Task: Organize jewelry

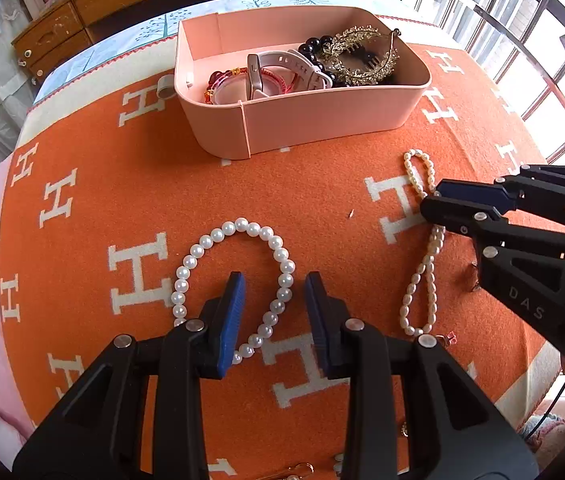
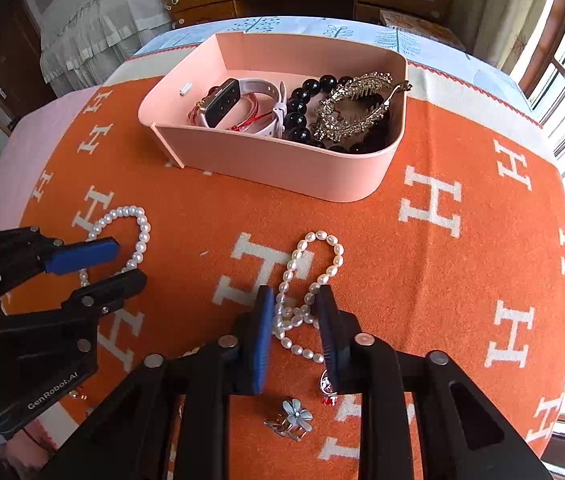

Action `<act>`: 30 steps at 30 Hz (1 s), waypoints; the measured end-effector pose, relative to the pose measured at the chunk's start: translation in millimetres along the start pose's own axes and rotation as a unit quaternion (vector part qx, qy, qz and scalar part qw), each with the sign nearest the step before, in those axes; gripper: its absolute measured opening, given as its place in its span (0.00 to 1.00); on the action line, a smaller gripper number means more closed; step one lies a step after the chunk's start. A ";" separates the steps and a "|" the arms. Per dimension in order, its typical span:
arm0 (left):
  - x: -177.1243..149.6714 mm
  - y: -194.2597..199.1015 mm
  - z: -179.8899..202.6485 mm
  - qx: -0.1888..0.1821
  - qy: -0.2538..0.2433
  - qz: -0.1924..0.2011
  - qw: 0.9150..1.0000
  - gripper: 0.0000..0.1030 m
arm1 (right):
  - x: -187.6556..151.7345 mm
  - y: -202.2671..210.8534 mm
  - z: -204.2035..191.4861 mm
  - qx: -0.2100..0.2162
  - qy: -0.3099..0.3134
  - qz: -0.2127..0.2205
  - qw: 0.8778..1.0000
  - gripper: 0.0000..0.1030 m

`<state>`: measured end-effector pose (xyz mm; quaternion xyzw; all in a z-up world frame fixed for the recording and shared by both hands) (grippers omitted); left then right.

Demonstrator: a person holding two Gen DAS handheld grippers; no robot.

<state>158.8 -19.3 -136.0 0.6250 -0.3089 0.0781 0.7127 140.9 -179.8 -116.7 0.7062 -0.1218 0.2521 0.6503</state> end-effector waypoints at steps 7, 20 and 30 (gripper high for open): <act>-1.2 3.0 2.0 0.003 0.005 0.002 1.000 0.05 | -2.5 3.9 0.6 0.037 -0.034 0.005 0.999 0.09; 14.4 57.7 9.6 -0.006 0.013 0.053 0.998 0.05 | 7.1 49.7 23.4 0.124 -0.117 0.045 0.984 0.09; 34.7 115.3 15.8 -0.023 0.022 0.107 0.994 0.05 | 24.0 113.1 21.3 0.133 -0.106 0.106 0.980 0.09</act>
Point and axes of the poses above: each gripper's, at about its wrist camera, not at the fingertips, and y roughly against the way its jaws point, z to its right, x to its top, the point moved 2 cm from there along -y, roughly the way its jaws point, and after that the axes turned 14 degrees about z, right-handed, at the moved point
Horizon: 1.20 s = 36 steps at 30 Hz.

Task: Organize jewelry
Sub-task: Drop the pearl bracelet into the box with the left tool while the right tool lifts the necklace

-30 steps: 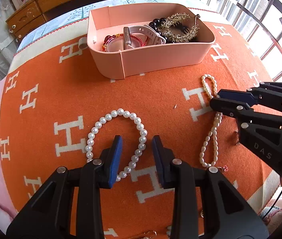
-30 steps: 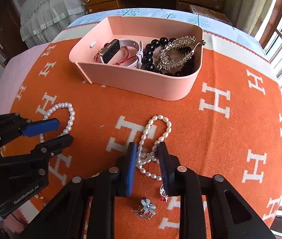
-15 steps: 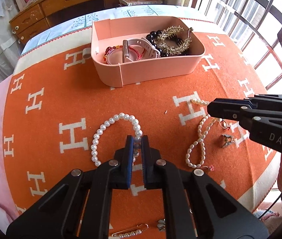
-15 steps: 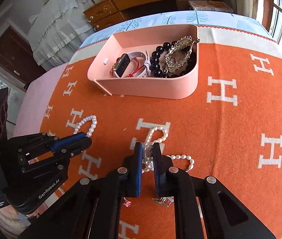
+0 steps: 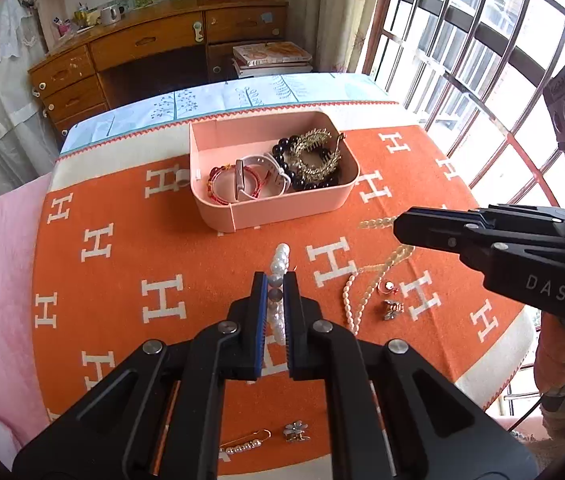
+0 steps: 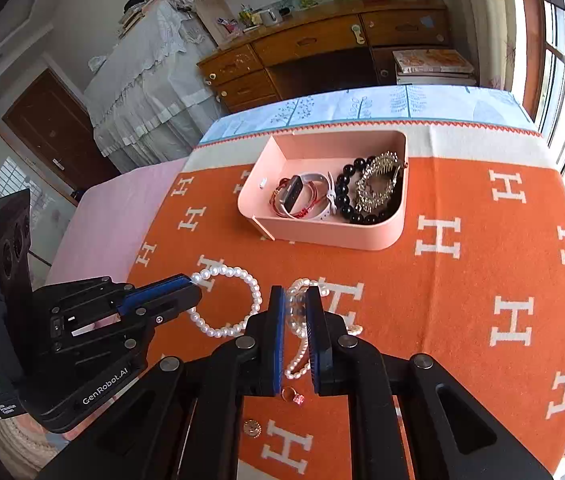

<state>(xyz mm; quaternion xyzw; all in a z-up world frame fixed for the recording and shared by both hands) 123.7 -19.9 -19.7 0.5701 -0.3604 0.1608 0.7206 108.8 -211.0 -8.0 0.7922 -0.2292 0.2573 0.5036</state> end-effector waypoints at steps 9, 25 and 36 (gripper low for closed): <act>36.7 29.7 -1.4 0.000 0.013 0.042 0.999 0.05 | 41.6 50.9 -17.7 0.003 0.015 0.062 0.998 0.09; 103.7 -1.9 -13.6 0.033 0.029 0.057 0.997 0.05 | 88.2 59.8 -42.9 -0.007 0.034 0.101 0.994 0.00; 102.2 -73.2 -33.1 0.059 0.038 0.017 0.997 0.05 | 63.9 5.0 7.7 -0.023 0.013 0.038 0.999 0.00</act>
Point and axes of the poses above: each gripper's, at about its wrist camera, not at the fingertips, and y roughly against the way its jaws point, z to its right, x to its top, the point moved 2 cm from there along -y, roughly the way its jaws point, and after that the axes turned 14 degrees about z, right-handed, at the moved point
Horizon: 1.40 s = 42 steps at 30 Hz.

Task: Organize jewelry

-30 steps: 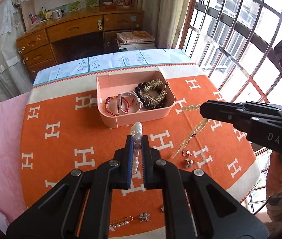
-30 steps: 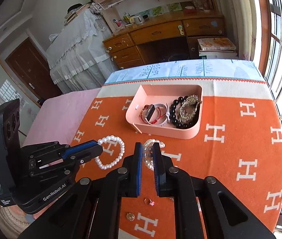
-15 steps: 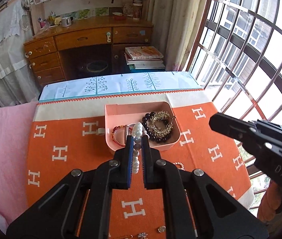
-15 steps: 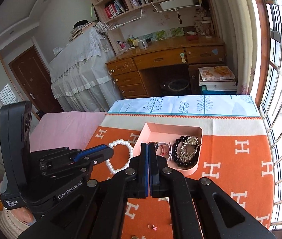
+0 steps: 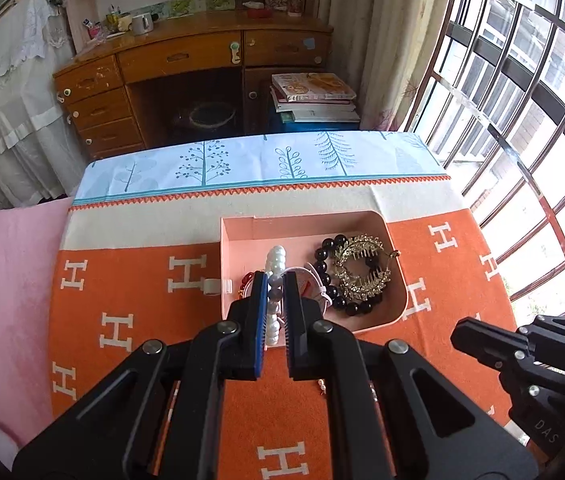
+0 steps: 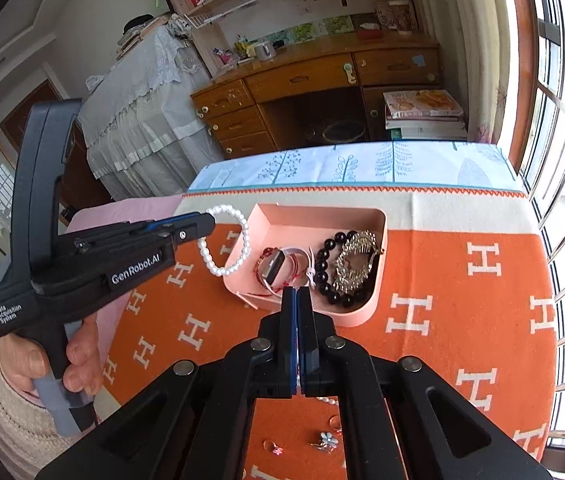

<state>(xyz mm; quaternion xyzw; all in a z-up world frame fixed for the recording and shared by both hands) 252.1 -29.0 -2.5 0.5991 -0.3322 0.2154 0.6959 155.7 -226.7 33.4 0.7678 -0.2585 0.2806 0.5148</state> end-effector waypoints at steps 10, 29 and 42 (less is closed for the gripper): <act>-14.7 -8.4 -12.9 0.004 -0.002 -0.006 1.000 0.05 | -68.5 -77.5 47.2 0.003 -0.007 -0.137 0.991 0.29; -17.5 -6.7 -11.8 -0.014 0.006 -0.001 1.000 0.05 | -108.2 -58.6 21.2 -0.035 0.109 -0.107 0.988 0.04; -14.0 18.7 -24.9 -0.008 0.013 0.007 1.000 0.06 | 16.1 18.4 -38.7 -0.005 0.099 0.062 0.993 0.04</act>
Point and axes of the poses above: each gripper's, at about its wrist camera, not at the fingertips, and y roughly against the way its jaws point, z to its right, x to its top, the point moved 2 cm from there along -y, roughly the way its jaws point, and after that the axes turned 14 degrees about z, right-handed, at the moved point
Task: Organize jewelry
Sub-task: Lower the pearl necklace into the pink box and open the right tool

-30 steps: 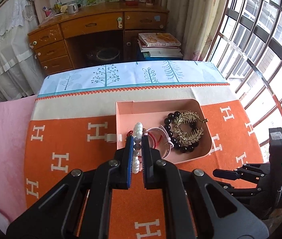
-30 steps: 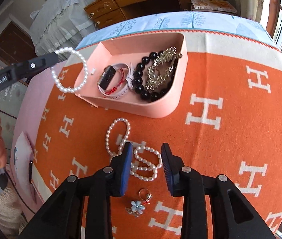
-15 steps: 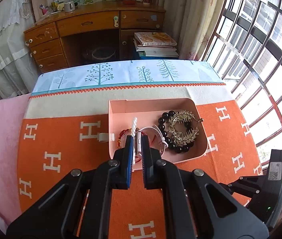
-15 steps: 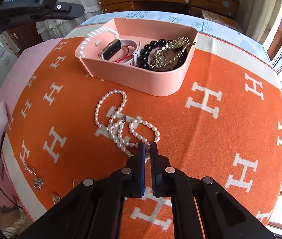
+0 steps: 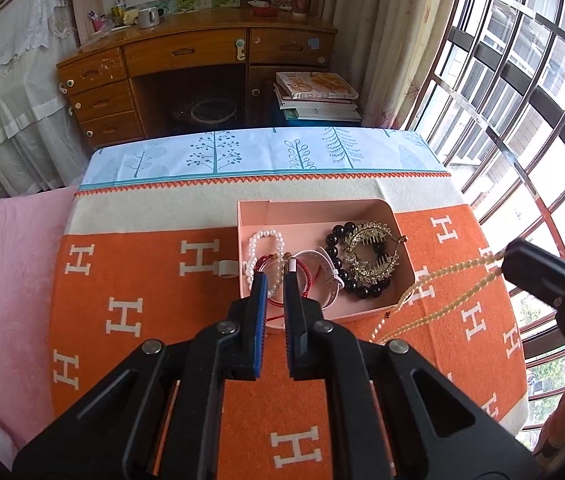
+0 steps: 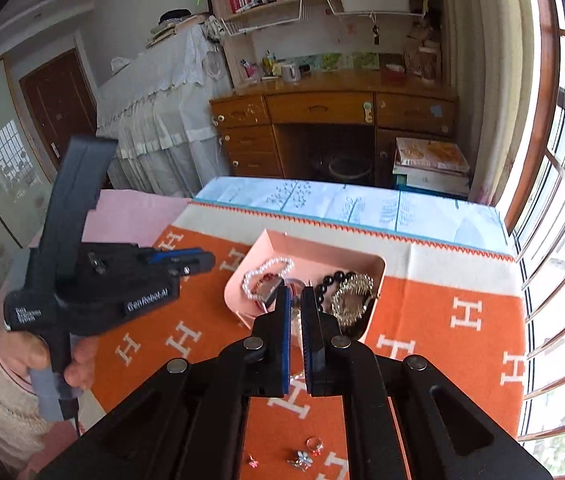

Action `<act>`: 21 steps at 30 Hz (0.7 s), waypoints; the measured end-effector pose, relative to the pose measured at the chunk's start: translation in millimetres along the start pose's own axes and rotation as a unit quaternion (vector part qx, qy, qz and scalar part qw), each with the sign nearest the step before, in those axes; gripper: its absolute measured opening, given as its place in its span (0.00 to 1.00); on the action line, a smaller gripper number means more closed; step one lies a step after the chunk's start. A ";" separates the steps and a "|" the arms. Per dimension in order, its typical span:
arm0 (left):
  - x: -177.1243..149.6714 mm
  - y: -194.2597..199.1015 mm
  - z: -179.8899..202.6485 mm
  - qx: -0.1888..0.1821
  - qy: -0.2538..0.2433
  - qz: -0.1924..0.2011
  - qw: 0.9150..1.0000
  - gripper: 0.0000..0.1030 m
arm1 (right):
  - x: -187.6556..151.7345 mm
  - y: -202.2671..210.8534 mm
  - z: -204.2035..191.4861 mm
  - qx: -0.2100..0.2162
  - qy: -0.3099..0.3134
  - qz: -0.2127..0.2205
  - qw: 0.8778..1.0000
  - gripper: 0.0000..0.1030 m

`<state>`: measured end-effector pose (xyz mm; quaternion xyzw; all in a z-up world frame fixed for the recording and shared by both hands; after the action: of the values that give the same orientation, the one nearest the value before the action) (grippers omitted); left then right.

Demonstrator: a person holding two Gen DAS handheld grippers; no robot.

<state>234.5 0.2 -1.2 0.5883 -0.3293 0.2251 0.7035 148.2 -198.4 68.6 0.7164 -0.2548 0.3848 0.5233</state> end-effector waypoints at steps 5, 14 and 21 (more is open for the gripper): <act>9.4 10.9 -1.5 0.006 -0.003 0.004 1.000 0.06 | 45.6 2.8 -14.7 -0.006 0.005 0.035 0.999 0.04; 23.7 15.5 -0.6 0.006 -0.006 0.019 1.000 0.46 | 113.0 -0.3 -14.3 -0.037 -0.025 0.087 0.995 0.04; 19.4 -13.0 -5.5 0.014 0.000 0.000 1.000 0.47 | 118.1 -53.1 0.7 -0.050 -0.037 0.056 0.996 0.04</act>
<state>258.0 1.5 3.6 0.5985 -0.3263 0.2297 0.6947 256.9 -177.5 135.7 0.6876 -0.3329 0.3734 0.5263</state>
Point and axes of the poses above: each gripper's, at about its wrist camera, not at the fingertips, and y roughly against the way its jaws point, z to its right, x to its top, the point moved 2 cm from there along -y, roughly the way its jaws point, and after that the axes turned 14 degrees about z, right-handed, at the moved point
